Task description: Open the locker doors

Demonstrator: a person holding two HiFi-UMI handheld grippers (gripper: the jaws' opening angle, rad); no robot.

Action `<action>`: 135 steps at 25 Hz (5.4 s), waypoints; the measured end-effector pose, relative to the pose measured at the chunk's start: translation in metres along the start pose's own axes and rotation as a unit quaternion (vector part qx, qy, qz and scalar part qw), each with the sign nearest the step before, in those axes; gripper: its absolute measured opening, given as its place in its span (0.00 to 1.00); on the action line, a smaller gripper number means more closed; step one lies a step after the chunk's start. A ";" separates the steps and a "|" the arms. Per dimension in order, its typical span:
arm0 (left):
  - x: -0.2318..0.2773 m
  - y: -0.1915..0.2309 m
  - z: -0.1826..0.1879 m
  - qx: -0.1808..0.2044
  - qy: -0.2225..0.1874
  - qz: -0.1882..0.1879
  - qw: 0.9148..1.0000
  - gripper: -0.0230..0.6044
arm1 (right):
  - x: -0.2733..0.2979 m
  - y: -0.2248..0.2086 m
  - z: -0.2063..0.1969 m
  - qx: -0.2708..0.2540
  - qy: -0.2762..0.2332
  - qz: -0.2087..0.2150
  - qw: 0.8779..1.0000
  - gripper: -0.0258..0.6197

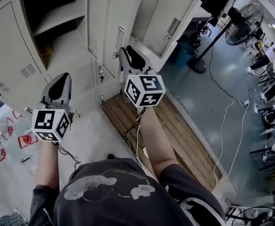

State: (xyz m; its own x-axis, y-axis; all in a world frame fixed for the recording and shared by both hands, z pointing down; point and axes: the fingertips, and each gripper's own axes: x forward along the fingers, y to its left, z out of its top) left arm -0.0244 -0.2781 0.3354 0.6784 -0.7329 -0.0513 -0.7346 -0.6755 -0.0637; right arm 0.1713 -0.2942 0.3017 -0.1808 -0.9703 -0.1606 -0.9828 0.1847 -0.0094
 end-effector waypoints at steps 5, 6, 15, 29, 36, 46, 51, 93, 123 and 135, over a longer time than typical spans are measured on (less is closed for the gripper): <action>0.004 -0.005 0.002 0.003 -0.001 0.010 1.000 0.05 | 0.004 -0.006 -0.001 0.005 -0.002 0.013 1.000 0.20; 0.005 -0.005 0.003 0.004 -0.001 0.012 1.000 0.05 | 0.005 -0.007 -0.002 0.005 -0.001 0.014 1.000 0.20; -0.003 -0.013 0.003 0.003 -0.001 0.036 0.999 0.05 | 0.007 -0.015 -0.002 -0.014 0.004 0.008 1.000 0.20; -0.028 0.003 -0.004 -0.008 -0.003 0.063 0.998 0.05 | -0.008 0.000 0.012 -0.043 -0.019 0.004 0.999 0.37; -0.061 0.037 -0.003 -0.009 0.000 0.065 0.998 0.05 | -0.007 0.047 0.035 -0.065 -0.058 -0.007 0.996 0.48; -0.127 0.110 0.007 -0.008 -0.004 0.090 0.996 0.05 | 0.021 0.158 0.033 -0.061 -0.055 0.033 0.996 0.49; -0.158 0.144 0.012 -0.007 -0.012 0.110 0.994 0.05 | 0.038 0.209 0.036 -0.055 -0.059 0.057 0.995 0.50; -0.327 0.401 -0.012 -0.015 -0.010 0.235 0.972 0.05 | 0.239 0.578 -0.042 0.001 0.029 0.253 0.967 0.50; -0.350 0.360 -0.014 -0.026 -0.011 0.212 0.977 0.05 | 0.155 0.540 -0.023 0.031 0.047 0.187 0.981 0.25; -0.318 0.296 0.000 -0.017 -0.010 0.196 0.980 0.05 | 0.106 0.508 -0.013 0.044 0.056 0.255 0.964 0.25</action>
State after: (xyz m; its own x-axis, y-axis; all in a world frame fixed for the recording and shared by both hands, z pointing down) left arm -0.4577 -0.2452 0.3324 0.3443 -0.9350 -0.0845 -0.9385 -0.3453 -0.0027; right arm -0.3476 -0.3052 0.2931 -0.6475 -0.7598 -0.0591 -0.7588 0.6499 -0.0419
